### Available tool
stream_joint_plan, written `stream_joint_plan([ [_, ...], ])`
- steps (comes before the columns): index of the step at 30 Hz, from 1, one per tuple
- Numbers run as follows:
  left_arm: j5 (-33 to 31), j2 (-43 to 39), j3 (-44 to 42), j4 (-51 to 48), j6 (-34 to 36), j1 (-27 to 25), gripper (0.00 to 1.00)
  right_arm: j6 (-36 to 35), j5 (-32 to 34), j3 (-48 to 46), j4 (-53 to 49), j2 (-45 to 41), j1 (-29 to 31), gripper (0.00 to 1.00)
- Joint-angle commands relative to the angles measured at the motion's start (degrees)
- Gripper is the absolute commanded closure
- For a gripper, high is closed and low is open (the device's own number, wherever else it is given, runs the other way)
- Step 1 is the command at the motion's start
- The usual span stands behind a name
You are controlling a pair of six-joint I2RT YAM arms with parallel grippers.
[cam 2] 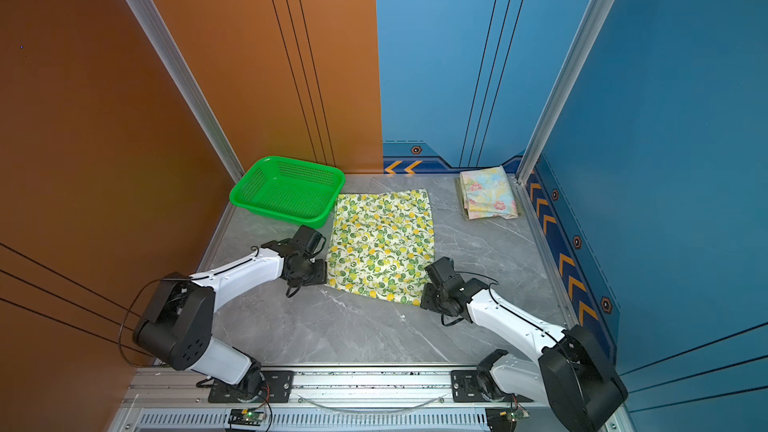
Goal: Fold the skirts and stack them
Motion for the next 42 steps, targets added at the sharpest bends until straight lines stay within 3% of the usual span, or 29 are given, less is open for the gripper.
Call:
stream_joint_plan([
  [1, -0.12, 1.10, -0.68, 3.53, -0.41, 0.15, 0.49, 0.70, -1.56, -1.01, 6.77, 2.19, 0.21, 0.59],
  [5, 1.44, 0.54, 0.21, 4.10, -0.13, -0.19, 0.97, -0.19, -3.34, -0.50, 8.19, 3.15, -0.10, 0.97],
  [6, 1.49, -0.34, 0.36, 4.07, -0.15, -0.49, 1.00, -0.35, -3.03, -0.33, 7.60, 2.05, -0.20, 1.00],
  [12, 0.27, -6.85, 3.82, -1.39, -0.16, -3.64, 1.00, -1.68, -1.00, 2.41, -0.97, -6.97, -1.41, 1.00],
  [16, -0.23, -6.75, 7.58, -3.17, 0.24, -3.38, 1.00, -2.57, -3.85, 4.95, -3.00, -8.18, -7.27, 1.00],
  [21, 0.58, 4.01, 15.52, -3.59, 2.61, -0.07, 1.00, -7.20, -7.34, 9.23, -0.39, 2.01, -14.83, 1.00],
  [29, 1.47, 17.44, 20.40, -3.62, 3.57, 1.03, 1.00, -9.35, -9.26, 11.47, 4.49, 15.52, -18.31, 1.00],
  [31, 1.33, 18.18, 20.45, -3.57, 3.49, 1.07, 0.90, -9.53, -8.96, 11.66, 4.96, 16.28, -18.34, 1.00],
  [35, 1.45, 16.68, 20.56, -3.94, 3.41, 0.95, 0.54, -10.73, -8.01, 12.93, 2.59, 15.16, -18.51, 0.68],
  [38, 0.45, 13.27, 20.18, -5.39, 3.22, 0.86, 0.42, -11.58, -6.37, 13.08, -1.14, 10.80, -18.37, 0.54],
  [42, -0.11, 8.21, 17.17, -6.26, 2.38, 0.66, 0.36, -11.87, -4.83, 11.09, -5.87, 3.39, -17.80, 0.49],
])
